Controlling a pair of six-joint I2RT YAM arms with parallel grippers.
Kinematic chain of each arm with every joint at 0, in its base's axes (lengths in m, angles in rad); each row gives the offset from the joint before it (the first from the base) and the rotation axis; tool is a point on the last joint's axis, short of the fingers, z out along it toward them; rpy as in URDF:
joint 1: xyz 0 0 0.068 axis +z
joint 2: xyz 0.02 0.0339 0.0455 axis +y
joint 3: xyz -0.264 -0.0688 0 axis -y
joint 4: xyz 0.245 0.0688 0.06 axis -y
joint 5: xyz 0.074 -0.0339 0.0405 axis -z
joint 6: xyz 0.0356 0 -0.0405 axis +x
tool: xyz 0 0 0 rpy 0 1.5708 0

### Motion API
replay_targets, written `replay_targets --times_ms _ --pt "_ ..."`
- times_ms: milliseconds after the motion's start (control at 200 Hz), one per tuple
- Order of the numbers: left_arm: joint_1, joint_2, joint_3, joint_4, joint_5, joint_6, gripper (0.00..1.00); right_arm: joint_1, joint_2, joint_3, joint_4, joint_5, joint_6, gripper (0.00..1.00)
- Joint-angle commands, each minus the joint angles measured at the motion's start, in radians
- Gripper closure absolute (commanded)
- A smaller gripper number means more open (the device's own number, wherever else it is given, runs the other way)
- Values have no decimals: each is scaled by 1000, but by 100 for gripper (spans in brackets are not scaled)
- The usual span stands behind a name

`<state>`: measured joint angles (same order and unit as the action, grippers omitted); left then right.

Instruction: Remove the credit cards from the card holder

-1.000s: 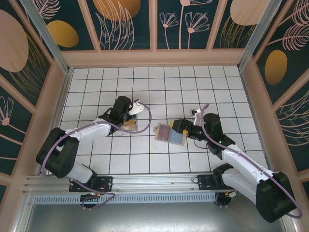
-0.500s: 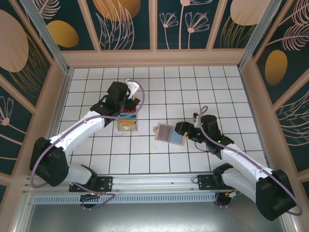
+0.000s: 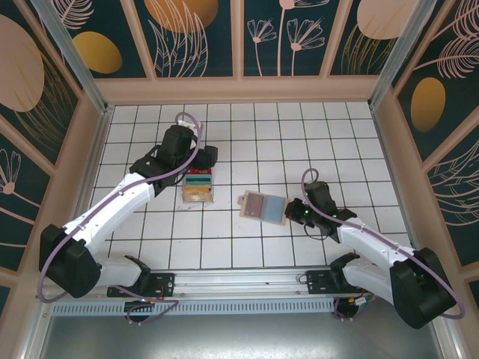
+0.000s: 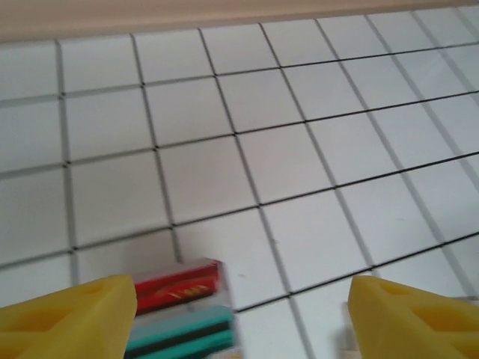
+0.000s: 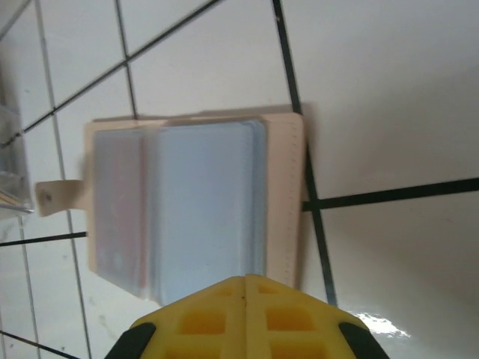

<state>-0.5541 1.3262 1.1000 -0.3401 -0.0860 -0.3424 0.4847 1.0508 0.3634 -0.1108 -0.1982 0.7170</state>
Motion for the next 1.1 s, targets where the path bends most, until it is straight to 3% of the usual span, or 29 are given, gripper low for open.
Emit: replay_targets --times_ms 0,235,541,811,1096 --pt "5 -19 -63 17 168 -188 26 6 44 2 -19 30 0 100" --pt "-39 -6 -159 97 221 -322 27 7 138 21 -17 28 -10 100" --pt "-196 135 -193 188 241 -444 33 10 190 23 11 5 -13 100" --pt "-303 331 -133 200 278 -432 39 13 191 22 10 2 -6 100" --pt "-331 454 -33 156 283 -392 43 17 192 12 19 0 4 100"
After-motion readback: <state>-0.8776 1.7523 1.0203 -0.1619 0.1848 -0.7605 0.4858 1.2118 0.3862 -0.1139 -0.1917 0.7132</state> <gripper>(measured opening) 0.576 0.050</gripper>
